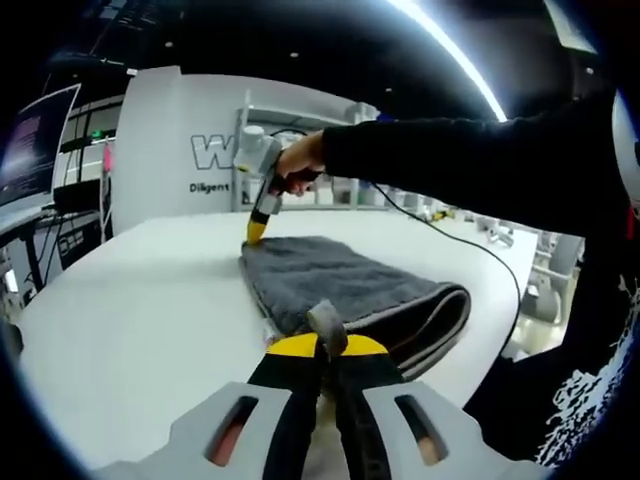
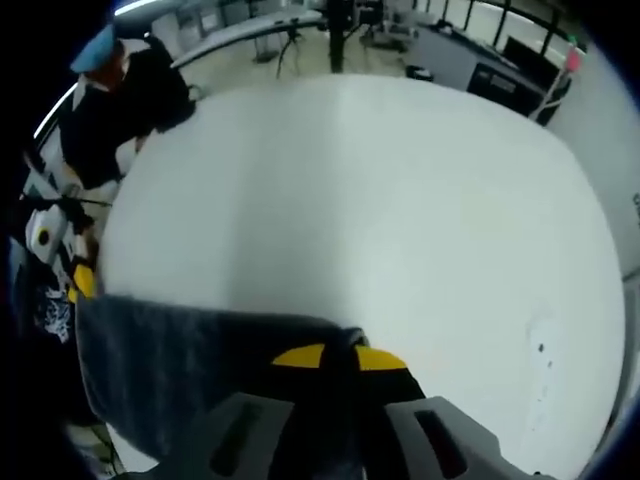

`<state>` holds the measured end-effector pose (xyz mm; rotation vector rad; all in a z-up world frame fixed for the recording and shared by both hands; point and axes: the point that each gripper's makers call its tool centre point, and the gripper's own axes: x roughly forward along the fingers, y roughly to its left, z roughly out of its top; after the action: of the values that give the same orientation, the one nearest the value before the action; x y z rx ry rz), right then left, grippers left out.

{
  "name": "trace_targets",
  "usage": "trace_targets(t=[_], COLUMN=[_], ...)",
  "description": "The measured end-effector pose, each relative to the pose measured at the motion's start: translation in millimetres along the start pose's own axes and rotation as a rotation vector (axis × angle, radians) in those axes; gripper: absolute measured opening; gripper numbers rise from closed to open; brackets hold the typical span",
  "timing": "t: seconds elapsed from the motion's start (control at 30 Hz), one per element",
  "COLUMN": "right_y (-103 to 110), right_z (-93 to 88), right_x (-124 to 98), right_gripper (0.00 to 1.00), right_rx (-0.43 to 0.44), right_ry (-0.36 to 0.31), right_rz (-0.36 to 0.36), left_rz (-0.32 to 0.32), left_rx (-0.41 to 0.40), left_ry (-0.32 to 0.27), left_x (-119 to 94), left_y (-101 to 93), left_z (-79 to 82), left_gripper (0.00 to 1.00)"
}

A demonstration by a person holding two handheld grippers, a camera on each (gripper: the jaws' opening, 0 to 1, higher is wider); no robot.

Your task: Open the folded towel by lifting each exposed corner and separating the folded layers until the towel lies flat within the target outline without major curled edges

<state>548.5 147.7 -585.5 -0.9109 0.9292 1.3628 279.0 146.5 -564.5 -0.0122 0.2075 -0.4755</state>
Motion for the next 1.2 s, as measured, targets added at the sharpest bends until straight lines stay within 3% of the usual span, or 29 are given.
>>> trace_targets(t=[0.57,0.93,1.1,1.2], right_y=[-3.3,-2.5,-0.2,5.0], right_z=[3.9,6.1,8.7,10.6], right_x=[-6.4,-27.1,-35.8,-40.2], right_gripper=[0.01,0.01,0.01,0.01], right_rx=[-0.022,-0.038,-0.047,-0.057], right_ry=[-0.029,-0.071,-0.09,-0.1], right_rz=[-0.027,-0.047,-0.049,-0.041], left_rz=[-0.089,-0.159,-0.196,-0.238], left_rx=[-0.015,0.025,0.059,0.121], left_ry=[-0.055,-0.089,-0.08,-0.041], left_x=[0.6,1.6,1.0,-2.2], left_y=[-21.2,-37.3,-47.0,-52.6], left_z=[13.1,31.6,35.8,38.7], left_gripper=[0.0,0.0,0.0,0.0])
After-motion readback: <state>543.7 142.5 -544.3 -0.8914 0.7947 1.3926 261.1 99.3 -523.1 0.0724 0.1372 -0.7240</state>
